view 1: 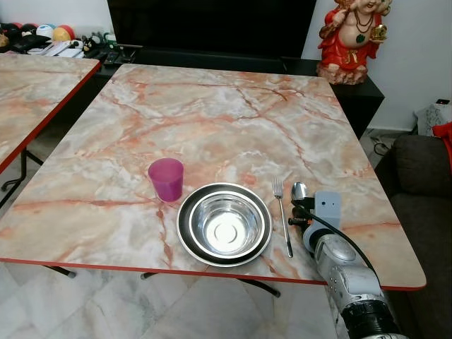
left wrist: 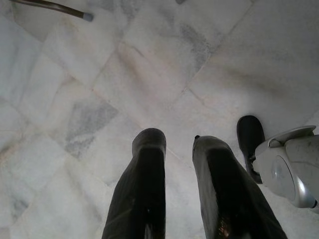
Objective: Setting the table
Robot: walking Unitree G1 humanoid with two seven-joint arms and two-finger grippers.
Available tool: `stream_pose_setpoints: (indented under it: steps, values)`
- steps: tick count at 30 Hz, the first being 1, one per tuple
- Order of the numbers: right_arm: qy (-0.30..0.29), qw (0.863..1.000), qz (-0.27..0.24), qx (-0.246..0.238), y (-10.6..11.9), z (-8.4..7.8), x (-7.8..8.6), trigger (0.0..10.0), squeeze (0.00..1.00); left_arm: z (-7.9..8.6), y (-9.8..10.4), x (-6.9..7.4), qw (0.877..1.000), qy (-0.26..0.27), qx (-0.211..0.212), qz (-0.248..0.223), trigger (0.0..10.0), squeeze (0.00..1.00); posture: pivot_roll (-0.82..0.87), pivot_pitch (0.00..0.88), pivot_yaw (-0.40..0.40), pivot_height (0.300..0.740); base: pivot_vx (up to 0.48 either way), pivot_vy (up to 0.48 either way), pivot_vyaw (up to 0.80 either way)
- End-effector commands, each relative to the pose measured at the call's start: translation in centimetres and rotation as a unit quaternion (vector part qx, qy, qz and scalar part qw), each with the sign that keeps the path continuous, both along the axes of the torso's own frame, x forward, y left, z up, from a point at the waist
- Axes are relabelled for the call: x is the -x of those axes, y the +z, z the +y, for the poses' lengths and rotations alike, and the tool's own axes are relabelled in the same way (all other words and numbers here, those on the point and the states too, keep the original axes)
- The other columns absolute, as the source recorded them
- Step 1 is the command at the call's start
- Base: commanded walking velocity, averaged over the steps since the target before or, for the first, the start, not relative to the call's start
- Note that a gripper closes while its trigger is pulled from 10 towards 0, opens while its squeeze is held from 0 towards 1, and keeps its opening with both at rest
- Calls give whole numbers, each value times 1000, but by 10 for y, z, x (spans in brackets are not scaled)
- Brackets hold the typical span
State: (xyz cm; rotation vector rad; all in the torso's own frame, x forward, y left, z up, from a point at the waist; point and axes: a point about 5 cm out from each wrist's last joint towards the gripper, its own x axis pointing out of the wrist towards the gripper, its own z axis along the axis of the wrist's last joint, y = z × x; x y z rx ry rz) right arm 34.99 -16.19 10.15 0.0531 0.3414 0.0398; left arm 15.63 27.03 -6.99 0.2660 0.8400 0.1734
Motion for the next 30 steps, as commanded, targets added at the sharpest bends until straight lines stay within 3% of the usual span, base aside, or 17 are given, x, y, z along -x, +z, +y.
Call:
stream_pose_setpoints:
  steps: [1, 19, 29, 30]
  values:
    - [-4, 1000, 30, 0, -11, 0, 3, 10000, 0, -2, -4, 7, 1000, -1, 1, 17, 10000, 0, 64, 142, -39, 740, 0, 0, 0]
    - [-18, 998, 11, 67, -9, -5, 2, 10000, 0, -2, -4, 6, 1000, -4, 2, 20, 10000, 0, 65, 141, -38, 740, 0, 0, 0]
    - [-17, 998, 15, 65, -10, -3, 2, 10000, 0, -2, -4, 7, 1000, -4, 2, 20, 10000, 0, 63, 140, -38, 740, 0, 0, 0]
    - [-18, 999, 27, 21, -11, 3, 3, 10000, 0, -3, -4, 6, 1000, -4, 2, 20, 10000, 0, 63, 140, -40, 740, 0, 0, 0]
